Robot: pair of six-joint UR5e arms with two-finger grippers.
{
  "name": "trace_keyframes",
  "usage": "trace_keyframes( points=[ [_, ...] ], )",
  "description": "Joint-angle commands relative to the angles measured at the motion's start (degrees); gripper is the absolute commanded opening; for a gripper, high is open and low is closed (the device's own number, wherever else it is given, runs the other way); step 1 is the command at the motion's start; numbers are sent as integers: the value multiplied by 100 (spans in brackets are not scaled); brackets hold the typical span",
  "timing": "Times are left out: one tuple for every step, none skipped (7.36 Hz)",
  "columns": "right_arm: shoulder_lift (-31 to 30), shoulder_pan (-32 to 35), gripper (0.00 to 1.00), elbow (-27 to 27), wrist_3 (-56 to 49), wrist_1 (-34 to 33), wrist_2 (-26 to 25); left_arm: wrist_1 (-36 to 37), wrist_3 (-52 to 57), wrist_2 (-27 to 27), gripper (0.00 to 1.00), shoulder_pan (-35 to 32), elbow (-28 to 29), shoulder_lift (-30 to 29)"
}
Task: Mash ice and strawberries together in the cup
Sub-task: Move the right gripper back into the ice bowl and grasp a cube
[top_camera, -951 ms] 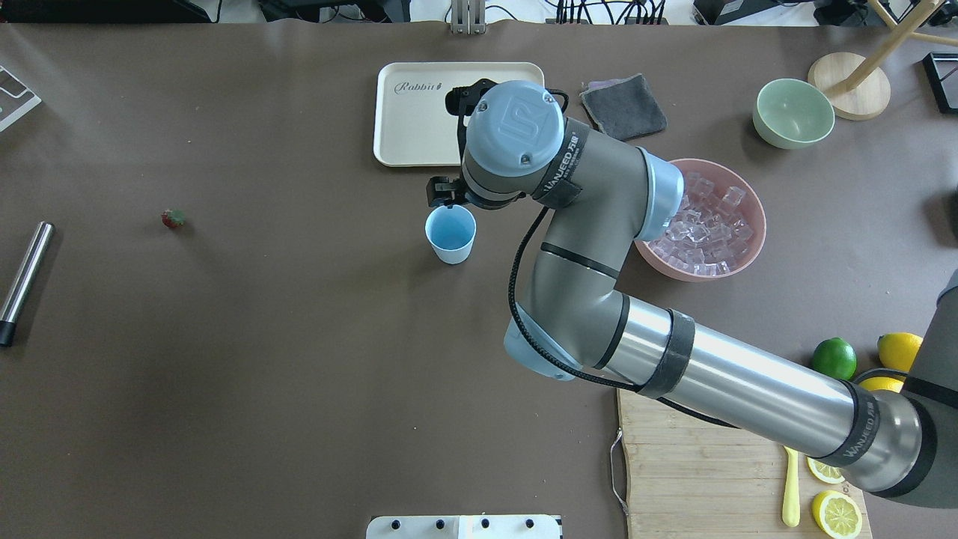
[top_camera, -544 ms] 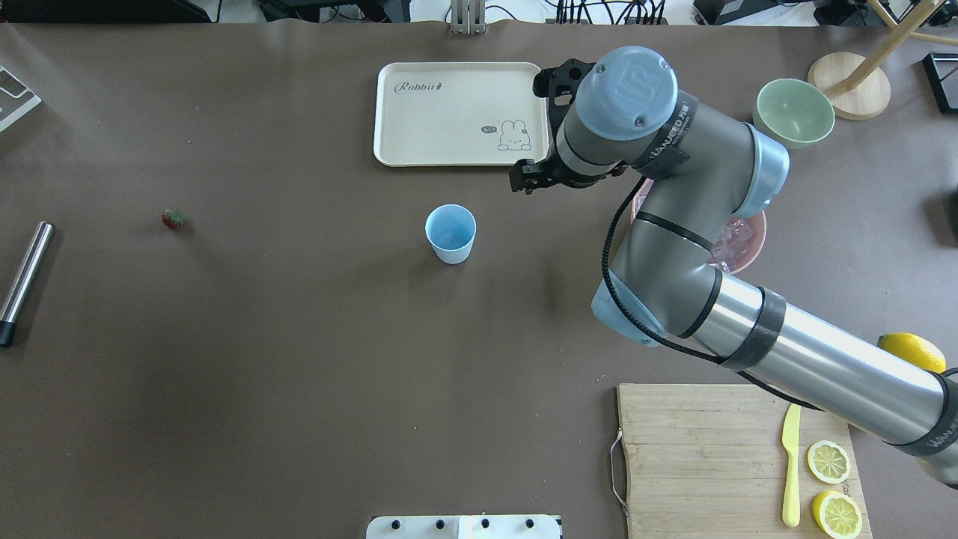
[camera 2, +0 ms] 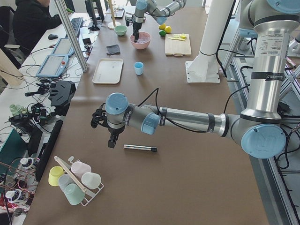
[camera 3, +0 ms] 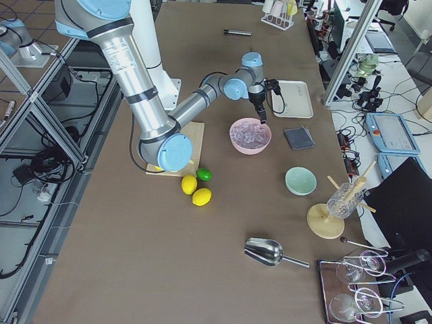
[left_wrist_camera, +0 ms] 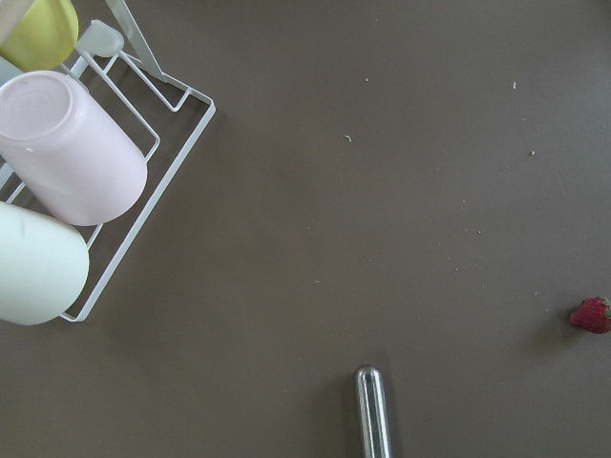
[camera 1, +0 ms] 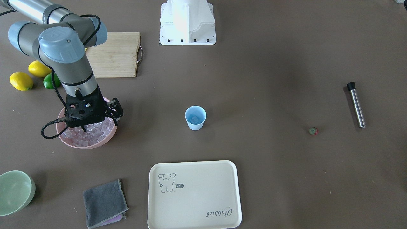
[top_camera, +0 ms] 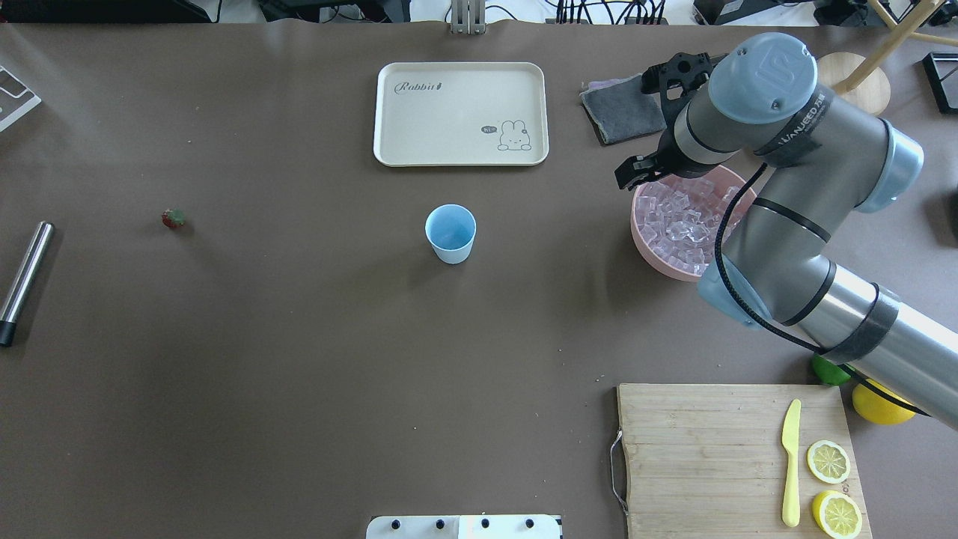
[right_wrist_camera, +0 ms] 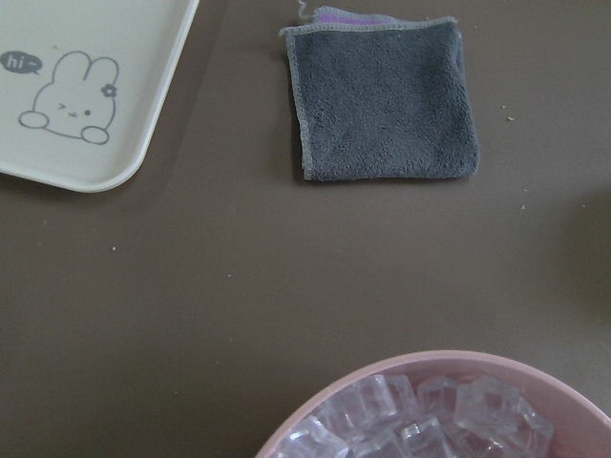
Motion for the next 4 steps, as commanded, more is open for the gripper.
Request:
trace_keyframes(
  points=[
    [-347,53,96,28,-85,89,-16,3,0,-9,99,0,-31,2],
    [-401,36,96,132,-77,107,-42,-6,0,0,99,0,-23,2],
    [-428,-34,95,64,-77,108,-77,-6,0,-9,99,0,-23,-7],
    [-393,-69,92,37,-50,108,-60,-6,0,0,99,0,-40,-7]
  ],
)
